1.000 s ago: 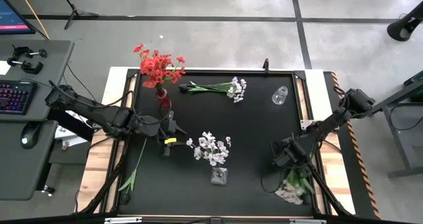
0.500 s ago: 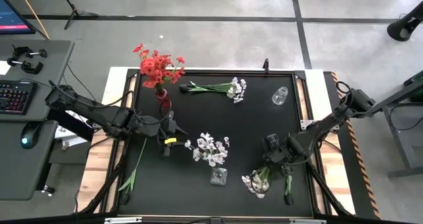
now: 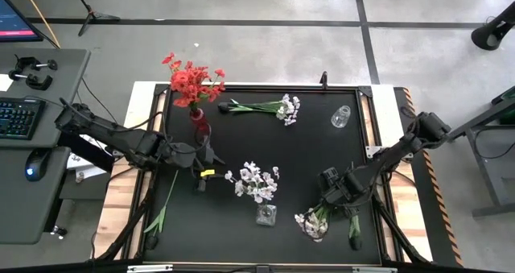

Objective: Sort flowers into vase by color
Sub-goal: Put the bottom white flowers into the bottom transparent vase

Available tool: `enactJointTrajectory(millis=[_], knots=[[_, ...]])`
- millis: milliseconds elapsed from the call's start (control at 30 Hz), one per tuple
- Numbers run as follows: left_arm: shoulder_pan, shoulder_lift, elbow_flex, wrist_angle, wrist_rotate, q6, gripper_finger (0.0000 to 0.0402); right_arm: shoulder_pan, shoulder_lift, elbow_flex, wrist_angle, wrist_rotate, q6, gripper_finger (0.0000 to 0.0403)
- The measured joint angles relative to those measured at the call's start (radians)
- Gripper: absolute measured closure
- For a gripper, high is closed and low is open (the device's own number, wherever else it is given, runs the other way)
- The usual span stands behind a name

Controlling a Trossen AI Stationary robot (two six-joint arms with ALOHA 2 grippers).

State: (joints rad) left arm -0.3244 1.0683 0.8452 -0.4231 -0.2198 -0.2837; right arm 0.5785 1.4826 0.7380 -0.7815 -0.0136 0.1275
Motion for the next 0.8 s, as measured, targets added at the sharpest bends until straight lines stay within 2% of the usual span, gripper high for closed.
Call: enactJointTrajectory(millis=[133, 233, 300, 433, 467, 600, 700, 800], knots=[[0.000, 0.000, 0.000, -0.002, 0.000, 0.000, 0.0213, 0.000, 0.056, 0.004, 0.030, 0.010, -0.024, 0.0151], [0.000, 0.000, 0.000, -0.003, 0.000, 0.000, 0.0213, -0.001, 0.072, 0.005, 0.032, 0.013, -0.028, 0.0188], [0.000, 0.000, 0.000, 0.002, -0.002, -0.001, 0.0213, -0.002, 0.071, 0.008, 0.028, 0.018, -0.023, 0.0236], [0.001, -0.021, 0.023, 0.028, -0.021, 0.009, 0.0213, -0.007, 0.073, 0.052, -0.064, 0.032, 0.026, 0.0370], [0.002, -0.028, 0.038, 0.036, -0.041, 0.022, 0.0213, -0.011, 0.071, 0.068, -0.094, 0.040, 0.044, 0.0385], [0.004, -0.073, 0.084, 0.033, -0.138, 0.101, 0.0213, -0.042, 0.022, 0.146, -0.157, 0.122, 0.171, 0.0381], [0.004, -0.118, 0.113, 0.032, -0.206, 0.140, 0.0213, -0.066, -0.062, 0.195, -0.182, 0.234, 0.311, 0.0397], [0.004, -0.159, 0.127, 0.038, -0.230, 0.144, 0.0213, -0.077, -0.180, 0.203, -0.087, 0.389, 0.524, 0.0396]])
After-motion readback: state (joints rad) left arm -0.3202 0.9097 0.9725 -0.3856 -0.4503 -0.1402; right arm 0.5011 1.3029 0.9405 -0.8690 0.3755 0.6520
